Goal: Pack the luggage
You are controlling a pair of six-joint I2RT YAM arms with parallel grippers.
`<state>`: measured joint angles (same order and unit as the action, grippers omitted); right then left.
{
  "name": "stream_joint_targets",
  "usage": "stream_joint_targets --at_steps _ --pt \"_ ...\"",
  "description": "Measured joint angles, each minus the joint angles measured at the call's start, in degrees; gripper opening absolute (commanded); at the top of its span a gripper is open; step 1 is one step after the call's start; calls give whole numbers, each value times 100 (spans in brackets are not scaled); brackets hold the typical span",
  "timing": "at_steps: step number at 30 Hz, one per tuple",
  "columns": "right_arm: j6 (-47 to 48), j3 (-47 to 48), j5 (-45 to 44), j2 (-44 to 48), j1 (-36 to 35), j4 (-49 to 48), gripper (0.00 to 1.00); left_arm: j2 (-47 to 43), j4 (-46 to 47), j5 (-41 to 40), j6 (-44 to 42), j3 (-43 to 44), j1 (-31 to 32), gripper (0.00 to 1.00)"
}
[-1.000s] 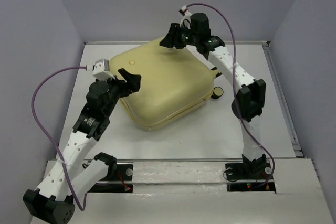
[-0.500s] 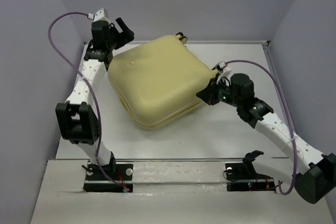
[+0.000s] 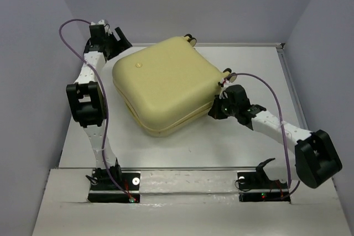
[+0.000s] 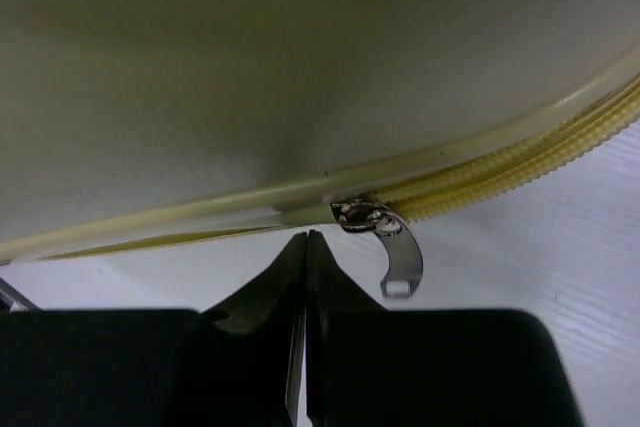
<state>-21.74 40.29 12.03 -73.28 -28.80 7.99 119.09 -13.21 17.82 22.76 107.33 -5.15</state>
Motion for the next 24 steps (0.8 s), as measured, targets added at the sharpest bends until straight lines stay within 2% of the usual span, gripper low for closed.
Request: stream_joint_targets --at_steps 2,6,12,14,15,16,17,19,20,23,24 --pt "33 339 -48 -363 72 -225 7 0 44 164 -9 -367 105 97" --pt "221 925 -170 -944 299 -162 7 -188 835 129 267 -1228 125 98" --pt "621 1910 -136 -1838 531 -17 7 -1460 1370 -192 420 -2756 -114 98" --pt "721 2396 -70 -2256 597 87 14 -1902 1550 -249 426 -3121 -120 99" --pt "765 2691 -39 -2487 634 153 20 -2153 1637 -334 422 -3318 -116 99" --pt "807 2896 -33 -2645 658 188 30 -2341 1644 -389 409 -3434 -114 99" --pt "817 3075 -28 -2804 684 181 34 -2542 1617 -424 391 -3512 -111 99" --pt "870 3246 -17 -2940 721 160 51 -2791 1443 -457 343 -3550 -87 99" --pt "870 3252 13 -2909 726 151 66 -2927 1305 -455 334 -3552 -74 99" --pt "960 3185 20 -2638 715 273 81 -3222 990 -461 348 -3504 -68 99" --pt "979 3139 39 -2448 719 321 82 -3421 822 -490 372 -3357 -70 99"
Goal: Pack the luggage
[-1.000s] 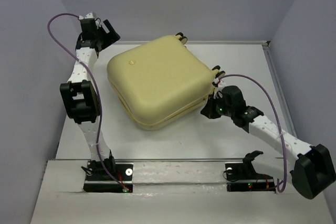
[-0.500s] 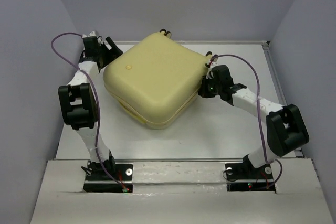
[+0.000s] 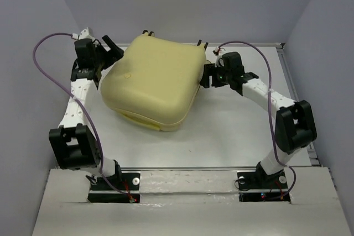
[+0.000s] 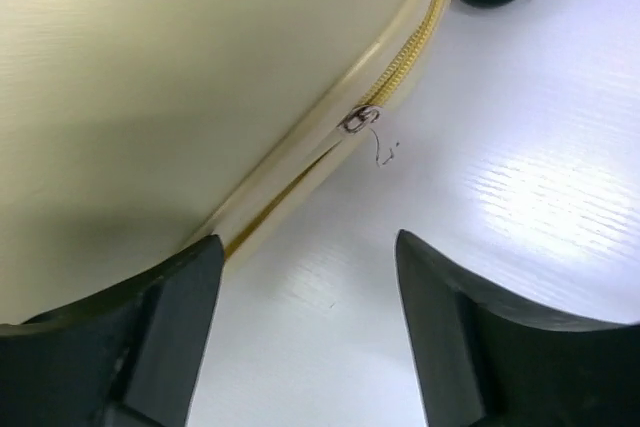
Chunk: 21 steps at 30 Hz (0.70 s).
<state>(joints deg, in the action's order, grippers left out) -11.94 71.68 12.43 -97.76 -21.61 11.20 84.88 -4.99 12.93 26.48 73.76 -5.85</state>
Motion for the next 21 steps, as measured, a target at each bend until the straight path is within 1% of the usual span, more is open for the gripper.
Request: stream_joint_targets --at_steps 1,2,4,5,6,7,8,10,12,13,14,16,17,18,21 --pt "24 -55 22 203 -15 15 81 -85 -55 -9 20 81 -2 99" --pt "7 -205 157 516 -35 -48 73 -245 -114 -31 33 243 -2 99" --pt "-11 -483 310 1005 -96 -96 59 -636 -122 -87 50 490 0 99" --pt "-46 -682 472 1318 -133 -221 32 -1010 -59 -144 52 538 42 99" --pt "-98 -966 664 1609 -168 -404 19 -1423 24 -212 35 457 122 99" --pt "-177 -1257 879 1884 -210 -557 10 -1716 52 -297 2 352 243 99" --pt "-197 -1563 1049 2170 -258 -612 7 -2382 66 -317 -42 109 579 97" --pt "-339 -2245 1303 2649 -487 -898 7 -3226 131 -216 -72 -433 1075 96" --pt "-448 -2800 1355 2922 -944 -1121 7 -4109 96 -87 -59 -1121 1373 95" --pt "-492 -3058 1370 3001 -1296 -1268 10 -4520 24 -50 -46 -1486 1432 93" --pt "-522 -3309 1366 3058 -1556 -1495 25 -4837 -92 -20 -13 -1845 1469 93" --pt "-647 -3748 1394 3136 -1943 -1910 42 -5359 -328 101 111 -2564 1517 92" --pt "-732 -3956 1390 3156 -2022 -2184 55 -5593 -538 195 199 -2933 1519 92" --pt "-807 -4089 1381 3158 -2037 -2382 60 -5796 -739 308 308 -3287 1526 92" --pt "-938 -4306 1305 2924 -2035 -2970 63 -6148 -1191 658 551 -3934 1539 93"
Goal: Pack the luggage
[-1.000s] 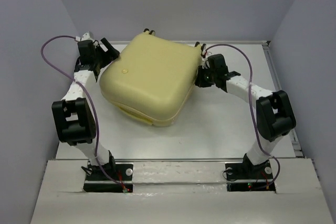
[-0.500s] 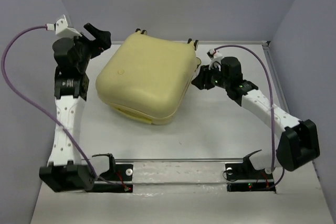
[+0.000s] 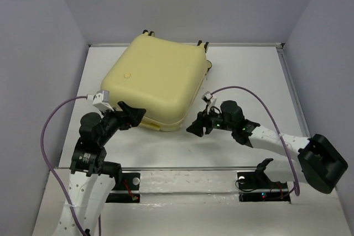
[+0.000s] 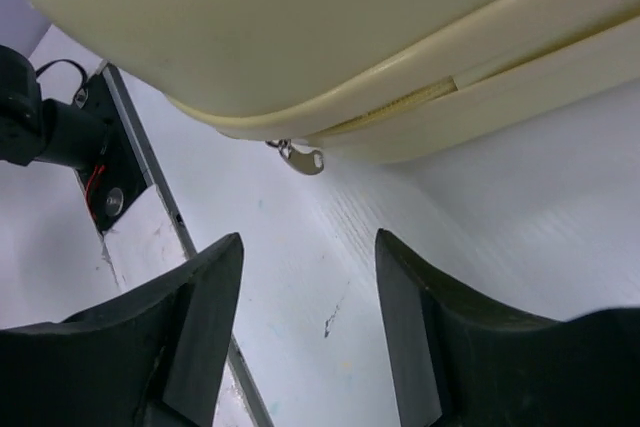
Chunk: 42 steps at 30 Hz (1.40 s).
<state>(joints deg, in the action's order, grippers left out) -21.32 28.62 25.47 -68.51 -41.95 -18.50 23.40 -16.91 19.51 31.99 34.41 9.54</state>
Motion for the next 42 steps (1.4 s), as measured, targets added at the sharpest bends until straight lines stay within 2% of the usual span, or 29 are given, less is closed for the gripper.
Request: stream_joint_targets --at_steps 5,13,20,22,25,27,28,29,31,37,42 --pt "-11 83 -22 -776 -96 -730 65 -232 -111 551 168 -219 11 93" --pt "-4 229 -199 -1222 -317 -1427 61 15 160 949 157 -466 13 93" --pt "-251 37 -922 -1480 -529 -2168 43 289 461 887 227 -542 203 92" --pt "-398 -127 -1174 -1572 -560 -2590 32 352 619 807 308 -638 396 93" --pt "-529 -297 -1375 -1657 -577 -3027 23 507 778 632 415 -743 776 92" --pt "-621 -393 -1419 -1729 -581 -3307 27 662 874 459 476 -765 1086 92" --pt "-667 -422 -1445 -1762 -612 -3399 32 748 914 372 501 -772 1272 92" --pt "-710 -428 -1436 -1797 -619 -3488 41 817 962 227 549 -772 1432 92" --pt "-802 -428 -1360 -1943 -614 -3683 49 916 1073 37 612 -772 1714 93" --pt "-1019 -503 -1224 -2321 -614 -4391 50 951 1128 -457 758 -772 1967 92" --pt "-1064 -573 -1084 -2494 -612 -4806 45 1001 1132 -581 802 -774 2013 92"
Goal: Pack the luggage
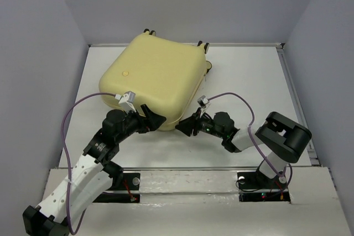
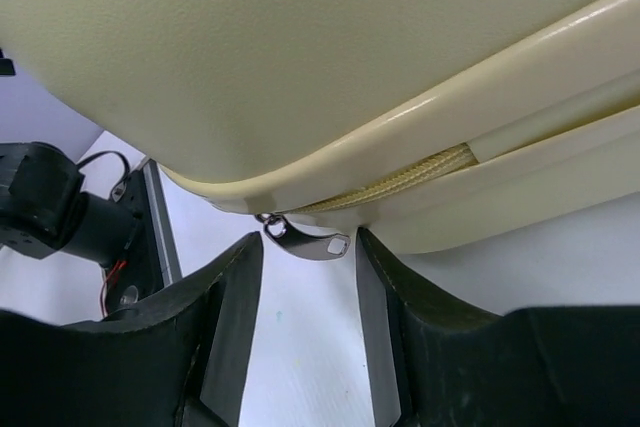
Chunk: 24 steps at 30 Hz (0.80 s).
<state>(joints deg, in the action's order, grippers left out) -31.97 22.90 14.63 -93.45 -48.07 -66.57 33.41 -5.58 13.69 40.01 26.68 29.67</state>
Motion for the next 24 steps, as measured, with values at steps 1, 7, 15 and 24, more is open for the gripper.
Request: stream_joint_targets --at_steps 1,7,15,24 --pt "-4 -2 37 -7 -2 -42 44 2 9 -20 13 -7 11 92" --pt "-4 15 168 -15 -2 -109 38 0 83 -107 55 -57 61 92" --pt "7 37 28 -55 -76 -74 25 2 136 -186 85 -83 111 92" --pt "-2 107 -136 -87 -188 -90 7 101 286 -227 105 -94 151 91"
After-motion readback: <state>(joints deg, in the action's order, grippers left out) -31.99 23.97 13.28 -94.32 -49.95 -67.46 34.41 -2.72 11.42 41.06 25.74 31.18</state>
